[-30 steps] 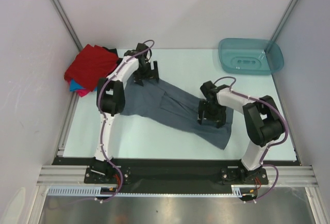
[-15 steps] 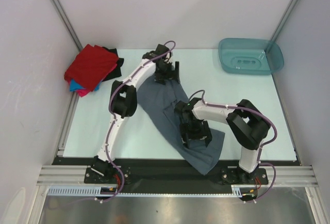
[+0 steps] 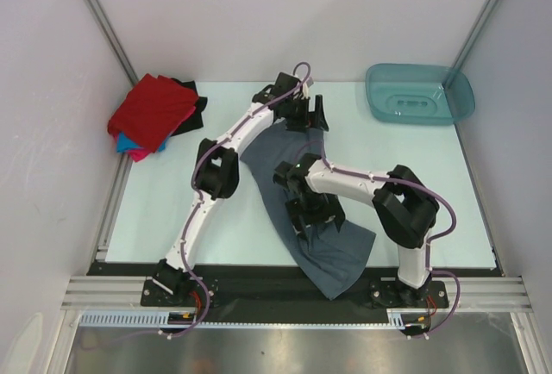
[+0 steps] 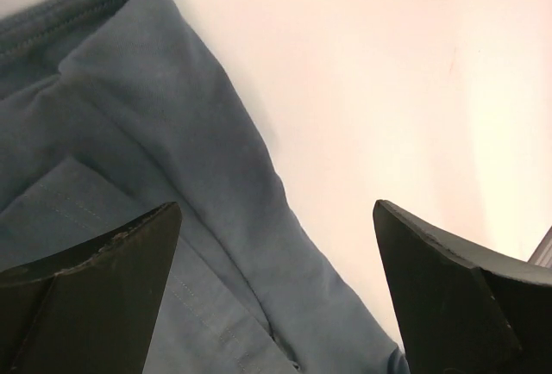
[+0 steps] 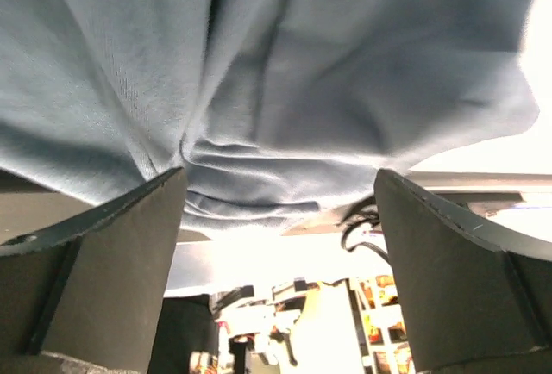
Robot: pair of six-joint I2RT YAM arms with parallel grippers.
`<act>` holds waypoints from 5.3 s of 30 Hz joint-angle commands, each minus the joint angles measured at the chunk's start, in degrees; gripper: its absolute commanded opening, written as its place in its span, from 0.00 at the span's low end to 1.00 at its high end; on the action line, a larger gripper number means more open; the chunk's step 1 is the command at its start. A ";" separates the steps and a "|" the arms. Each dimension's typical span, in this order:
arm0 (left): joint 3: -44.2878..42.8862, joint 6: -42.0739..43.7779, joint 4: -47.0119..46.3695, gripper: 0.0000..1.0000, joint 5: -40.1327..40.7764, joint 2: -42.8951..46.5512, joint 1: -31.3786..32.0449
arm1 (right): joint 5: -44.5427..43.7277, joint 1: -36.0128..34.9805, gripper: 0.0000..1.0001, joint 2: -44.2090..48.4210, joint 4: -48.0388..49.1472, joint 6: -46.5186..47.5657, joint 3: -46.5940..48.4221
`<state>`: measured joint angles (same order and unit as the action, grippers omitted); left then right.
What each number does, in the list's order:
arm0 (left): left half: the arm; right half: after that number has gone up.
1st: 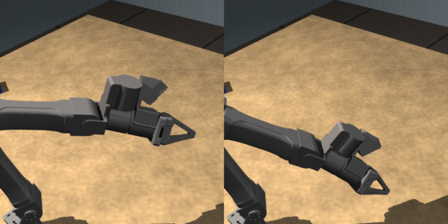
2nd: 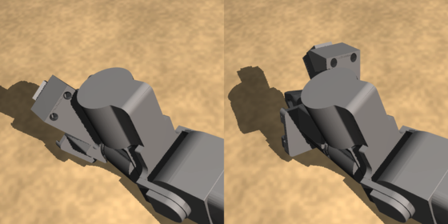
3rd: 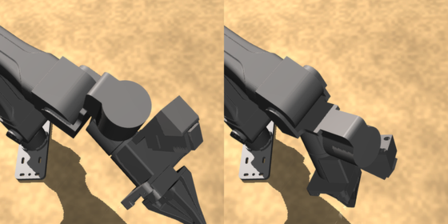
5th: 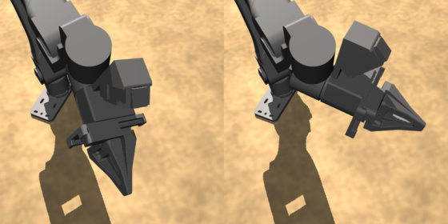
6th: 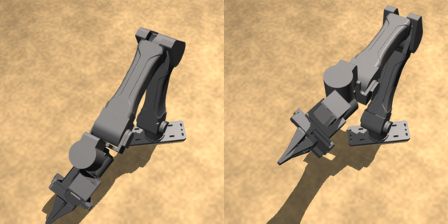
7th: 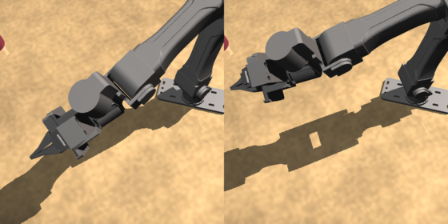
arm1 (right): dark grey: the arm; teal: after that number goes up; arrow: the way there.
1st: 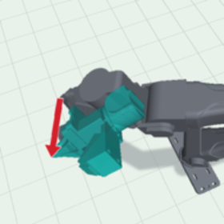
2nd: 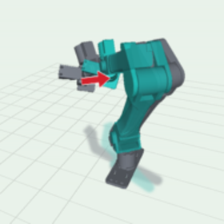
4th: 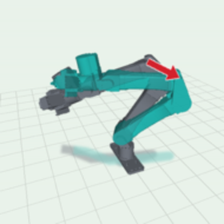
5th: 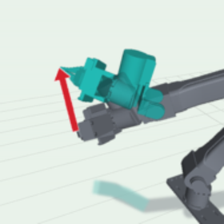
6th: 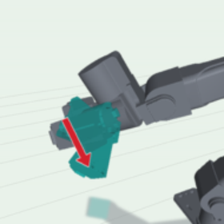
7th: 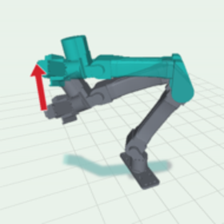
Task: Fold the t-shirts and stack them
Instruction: Fold the tshirt
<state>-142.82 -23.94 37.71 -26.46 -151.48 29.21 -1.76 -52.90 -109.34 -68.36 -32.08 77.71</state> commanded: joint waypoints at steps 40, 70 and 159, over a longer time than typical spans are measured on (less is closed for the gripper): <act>13.56 -6.73 18.97 1.00 13.63 6.31 -2.76 | -8.17 16.96 0.92 8.61 -1.25 11.86 15.89; -6.41 -19.73 -18.45 1.00 -15.72 -10.59 -2.22 | -4.92 11.69 0.93 12.40 -3.80 4.57 8.16; 57.52 3.38 6.67 1.00 -2.36 47.49 -10.05 | 3.32 26.01 0.86 13.10 2.25 5.53 -2.19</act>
<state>-92.58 -20.51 44.91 -24.53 -112.38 18.11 -2.35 -27.14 -98.91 -68.20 -27.97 78.17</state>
